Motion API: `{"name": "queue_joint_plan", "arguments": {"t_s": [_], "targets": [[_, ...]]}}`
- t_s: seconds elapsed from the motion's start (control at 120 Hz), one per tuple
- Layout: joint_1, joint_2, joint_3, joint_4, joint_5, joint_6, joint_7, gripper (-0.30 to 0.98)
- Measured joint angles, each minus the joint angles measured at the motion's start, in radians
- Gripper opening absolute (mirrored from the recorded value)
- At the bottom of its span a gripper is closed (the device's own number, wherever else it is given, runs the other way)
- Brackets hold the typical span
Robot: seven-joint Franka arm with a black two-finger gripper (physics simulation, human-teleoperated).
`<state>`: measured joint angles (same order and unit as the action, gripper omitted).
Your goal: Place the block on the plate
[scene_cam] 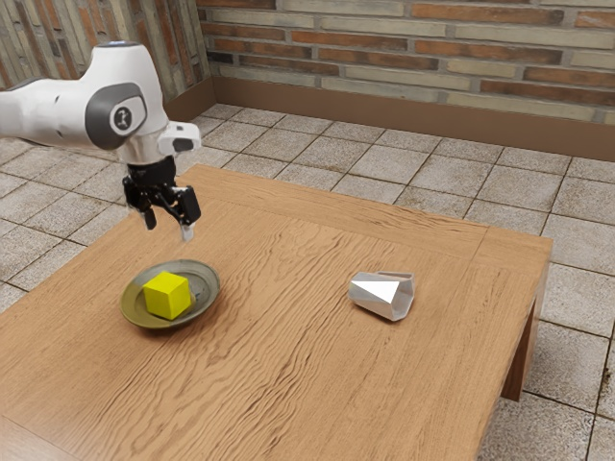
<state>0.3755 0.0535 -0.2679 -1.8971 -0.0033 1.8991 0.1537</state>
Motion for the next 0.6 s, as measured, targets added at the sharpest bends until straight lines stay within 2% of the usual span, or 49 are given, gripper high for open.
{"name": "queue_joint_plan", "arguments": {"t_s": [0.183, 0.392, 0.6], "targets": [[-0.045, -0.074, -0.058, 0.028, -0.025, -0.083, -0.025, 0.68], [-0.113, -0.095, -0.102, 0.117, -0.037, -0.171, -0.061, 0.69], [-0.113, -0.096, -0.140, 0.239, -0.040, -0.272, -0.097, 0.69]]}}
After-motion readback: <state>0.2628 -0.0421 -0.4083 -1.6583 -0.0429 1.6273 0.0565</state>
